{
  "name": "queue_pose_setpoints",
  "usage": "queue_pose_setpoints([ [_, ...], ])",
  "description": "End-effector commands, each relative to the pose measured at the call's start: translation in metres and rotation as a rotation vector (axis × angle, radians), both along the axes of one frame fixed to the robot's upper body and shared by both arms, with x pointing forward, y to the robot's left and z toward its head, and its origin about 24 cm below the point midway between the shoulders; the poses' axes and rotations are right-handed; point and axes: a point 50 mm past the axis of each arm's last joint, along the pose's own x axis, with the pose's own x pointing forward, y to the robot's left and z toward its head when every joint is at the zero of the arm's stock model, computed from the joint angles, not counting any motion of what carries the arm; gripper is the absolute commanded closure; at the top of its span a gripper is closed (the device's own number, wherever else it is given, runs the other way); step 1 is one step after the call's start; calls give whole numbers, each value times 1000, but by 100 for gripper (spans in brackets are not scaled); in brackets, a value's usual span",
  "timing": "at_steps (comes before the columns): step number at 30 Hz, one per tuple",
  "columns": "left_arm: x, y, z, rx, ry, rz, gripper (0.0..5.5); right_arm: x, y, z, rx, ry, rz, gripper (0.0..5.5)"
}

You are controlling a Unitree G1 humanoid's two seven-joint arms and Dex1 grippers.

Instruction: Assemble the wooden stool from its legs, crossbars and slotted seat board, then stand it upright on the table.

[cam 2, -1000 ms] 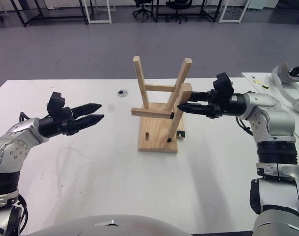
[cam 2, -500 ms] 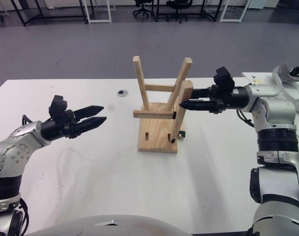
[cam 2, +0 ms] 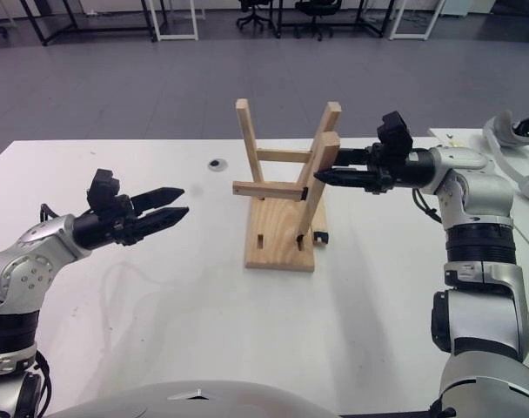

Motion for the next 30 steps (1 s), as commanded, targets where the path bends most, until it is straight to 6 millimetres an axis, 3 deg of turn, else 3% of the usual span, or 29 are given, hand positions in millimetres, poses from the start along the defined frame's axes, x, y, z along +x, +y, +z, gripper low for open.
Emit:
queue_pose_setpoints([
  [1,-1,0,-1,3,-2,1,219,-4,-2,9,1,-15,7,343],
  [11,-3,1,-1,0,1,10,219,-14,-7,-3,-13,40,-9,343],
  [30,-3,-3,2,-5,-6,-5,219,-2,-9,-18,-44,25,-63,343],
])
